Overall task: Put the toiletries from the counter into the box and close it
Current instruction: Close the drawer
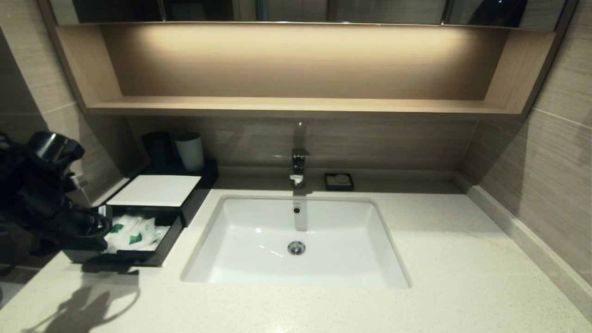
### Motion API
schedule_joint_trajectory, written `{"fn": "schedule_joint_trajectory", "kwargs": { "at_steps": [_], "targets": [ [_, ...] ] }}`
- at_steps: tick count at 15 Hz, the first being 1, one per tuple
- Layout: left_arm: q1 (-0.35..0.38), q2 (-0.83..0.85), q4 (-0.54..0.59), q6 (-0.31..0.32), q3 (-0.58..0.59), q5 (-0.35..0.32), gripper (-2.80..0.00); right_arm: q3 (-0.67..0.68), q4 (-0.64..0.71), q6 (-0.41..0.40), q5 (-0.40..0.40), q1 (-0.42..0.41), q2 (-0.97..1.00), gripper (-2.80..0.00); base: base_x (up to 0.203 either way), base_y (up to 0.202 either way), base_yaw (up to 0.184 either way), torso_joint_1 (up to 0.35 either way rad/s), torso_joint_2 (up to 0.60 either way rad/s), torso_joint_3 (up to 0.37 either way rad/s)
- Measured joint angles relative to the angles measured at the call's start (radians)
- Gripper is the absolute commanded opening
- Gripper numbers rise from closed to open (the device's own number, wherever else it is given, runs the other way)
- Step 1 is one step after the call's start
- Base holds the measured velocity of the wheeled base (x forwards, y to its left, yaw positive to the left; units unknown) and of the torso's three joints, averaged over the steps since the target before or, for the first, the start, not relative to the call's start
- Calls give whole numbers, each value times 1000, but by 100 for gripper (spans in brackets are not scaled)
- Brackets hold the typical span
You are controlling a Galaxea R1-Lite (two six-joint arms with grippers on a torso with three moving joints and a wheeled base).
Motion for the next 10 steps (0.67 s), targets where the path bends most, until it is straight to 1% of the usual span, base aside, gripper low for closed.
{"fn": "schedule_joint_trajectory", "kwargs": {
  "at_steps": [2,4,9,10],
  "targets": [
    [0,27,-35,0,6,-1,-280,0,0,0,0,0,0,-280,0,0,0,0,0,0],
    [0,50,-47,0,15,0,-280,0,0,0,0,0,0,-280,0,0,0,0,0,0],
    [2,57,-37,7,17,0,-280,0,0,0,0,0,0,-280,0,0,0,0,0,0],
    [2,57,-35,17,19,0,-280,0,0,0,0,0,0,-280,0,0,0,0,0,0]
  ]
}}
